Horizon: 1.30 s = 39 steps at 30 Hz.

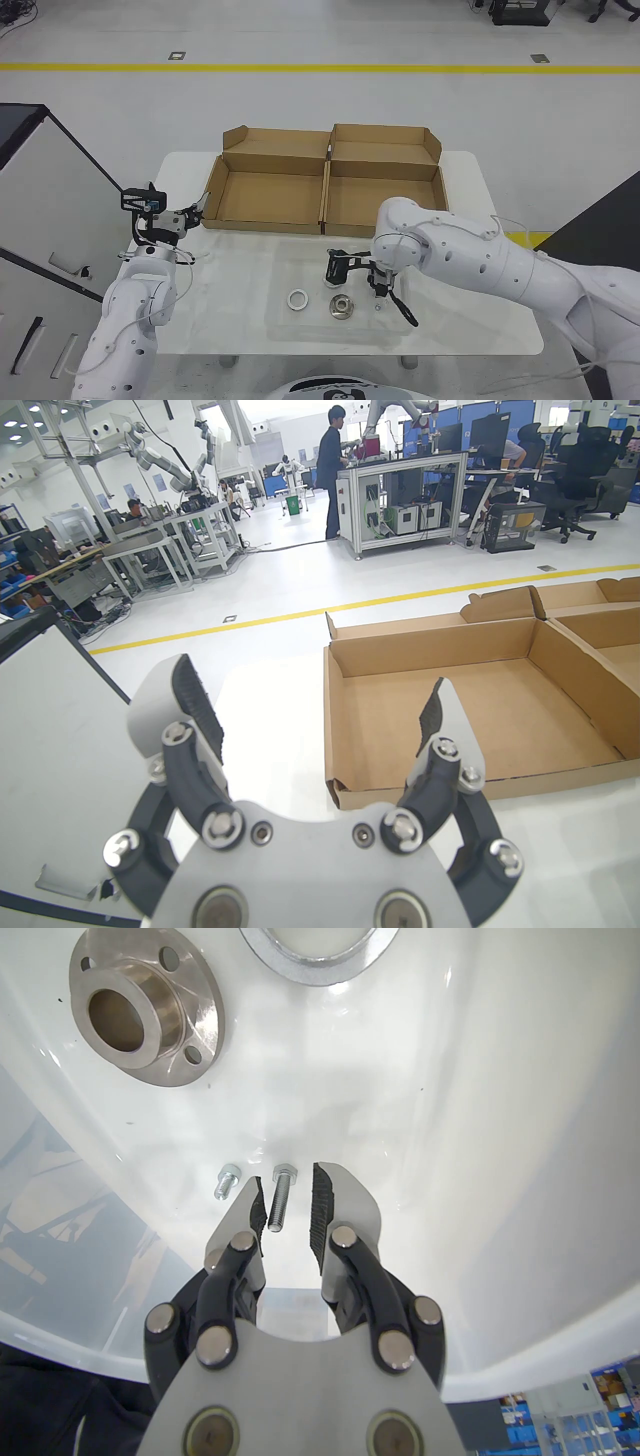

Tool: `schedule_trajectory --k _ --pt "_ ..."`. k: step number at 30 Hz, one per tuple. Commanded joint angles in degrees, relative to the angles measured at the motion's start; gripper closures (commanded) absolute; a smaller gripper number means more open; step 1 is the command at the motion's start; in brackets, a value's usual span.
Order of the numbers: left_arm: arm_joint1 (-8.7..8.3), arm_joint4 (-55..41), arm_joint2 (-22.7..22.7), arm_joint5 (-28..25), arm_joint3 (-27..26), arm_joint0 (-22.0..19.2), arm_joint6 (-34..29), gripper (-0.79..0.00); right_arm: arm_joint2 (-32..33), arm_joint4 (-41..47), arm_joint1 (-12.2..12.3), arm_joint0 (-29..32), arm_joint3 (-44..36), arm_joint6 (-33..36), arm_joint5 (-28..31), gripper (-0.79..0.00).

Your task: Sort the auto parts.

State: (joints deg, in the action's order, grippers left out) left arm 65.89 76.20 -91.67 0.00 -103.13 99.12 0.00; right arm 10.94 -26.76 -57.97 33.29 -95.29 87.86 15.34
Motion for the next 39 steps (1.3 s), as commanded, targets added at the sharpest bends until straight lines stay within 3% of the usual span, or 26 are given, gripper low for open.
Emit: schedule_trajectory --k 1,10,23,30,39 --pt "0.00 0.0 0.0 0.0 0.0 0.0 0.0 -0.785 0.1 -0.4 0.0 0.1 0.0 0.1 -0.1 0.000" --pt "0.00 0.0 0.0 0.0 0.0 0.0 0.0 -0.785 2.0 -0.1 0.8 -0.1 -1.8 0.1 -0.8 0.000" --pt "0.00 0.0 0.0 0.0 0.0 0.0 0.0 -0.785 12.4 7.6 6.4 1.9 -11.5 -2.2 0.7 0.000" --pt "0.00 0.0 0.0 0.0 0.0 0.0 0.0 -0.785 21.2 12.9 11.0 8.1 -14.4 -9.4 7.4 0.000" --pt "0.00 0.0 0.0 0.0 0.0 0.0 0.0 -0.785 31.1 17.4 16.1 18.0 -14.0 -19.8 20.9 0.000"
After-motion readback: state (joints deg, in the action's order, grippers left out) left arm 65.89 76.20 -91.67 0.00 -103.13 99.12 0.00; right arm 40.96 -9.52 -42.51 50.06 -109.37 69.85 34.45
